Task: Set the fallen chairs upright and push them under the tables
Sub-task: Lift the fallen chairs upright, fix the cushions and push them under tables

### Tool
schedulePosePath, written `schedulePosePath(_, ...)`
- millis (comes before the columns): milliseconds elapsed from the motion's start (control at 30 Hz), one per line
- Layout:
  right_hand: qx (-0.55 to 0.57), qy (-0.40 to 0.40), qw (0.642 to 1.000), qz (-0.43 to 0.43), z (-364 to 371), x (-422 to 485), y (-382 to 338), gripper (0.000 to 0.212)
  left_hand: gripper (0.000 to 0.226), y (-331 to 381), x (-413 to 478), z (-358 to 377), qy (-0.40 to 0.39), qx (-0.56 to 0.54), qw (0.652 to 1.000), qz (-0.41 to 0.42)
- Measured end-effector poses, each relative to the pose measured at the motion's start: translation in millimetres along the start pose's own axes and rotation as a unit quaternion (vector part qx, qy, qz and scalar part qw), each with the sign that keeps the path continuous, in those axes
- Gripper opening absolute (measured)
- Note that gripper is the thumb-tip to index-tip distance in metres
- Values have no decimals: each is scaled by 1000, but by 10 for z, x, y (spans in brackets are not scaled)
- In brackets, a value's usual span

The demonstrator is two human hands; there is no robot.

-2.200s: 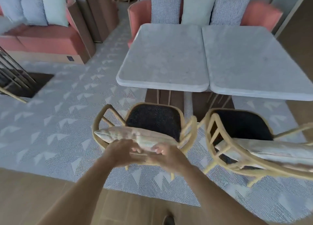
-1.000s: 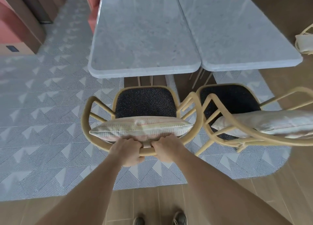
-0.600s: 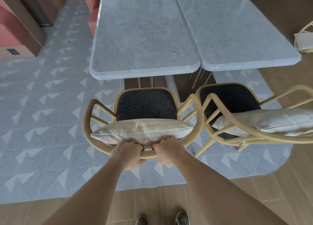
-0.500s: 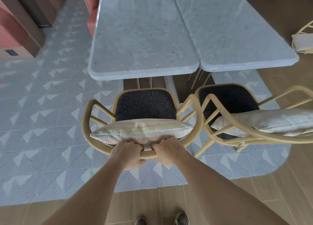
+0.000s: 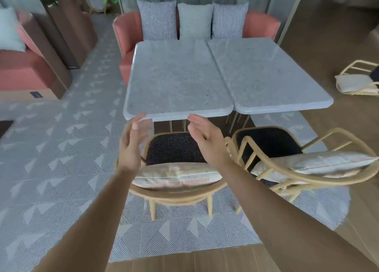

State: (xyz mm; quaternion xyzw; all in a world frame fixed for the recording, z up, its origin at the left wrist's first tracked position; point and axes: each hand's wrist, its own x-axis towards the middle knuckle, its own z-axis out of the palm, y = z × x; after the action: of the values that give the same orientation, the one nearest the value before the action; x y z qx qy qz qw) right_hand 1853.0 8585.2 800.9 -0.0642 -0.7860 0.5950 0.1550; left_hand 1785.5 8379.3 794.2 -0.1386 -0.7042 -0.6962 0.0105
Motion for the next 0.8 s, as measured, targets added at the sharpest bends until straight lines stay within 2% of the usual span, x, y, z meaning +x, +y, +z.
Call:
schedulePosePath(100,49,60,983,-166,-366,-177,-960,63,74,996,16,41,-34,-64,986,153)
schedulePosePath(167,34,90,958,-269,-755,-398,-1417,68,70,1513,14,180,-70,-123,971,192)
schedulePosePath(200,10,102,951,-290,-963,-508,-1574,72,65,1706,14,295,-84,-145,964,207)
schedulePosePath(267,-26,135,952,-272,-1333,-771,-1783,80,60,1959,-27,591,-108,-153,952,242)
schedulePosePath(400,-68,202,939,-269,-2099,-1261,-1957,98,65,2318,-102,1393,-164,-212,930,253)
schedulePosePath(467,-87,233,929,-276,-2462,-1524,-2043,99,65,2448,-239,1827,-210,-219,909,287)
schedulePosePath(600,-125,303,896,-300,-3260,-2092,-2080,98,68,2669,-643,2746,-308,-241,871,297)
schedulePosePath(800,-167,394,849,-311,-4554,-3091,-2017,90,71,3028,-1420,4241,-388,-282,821,309)
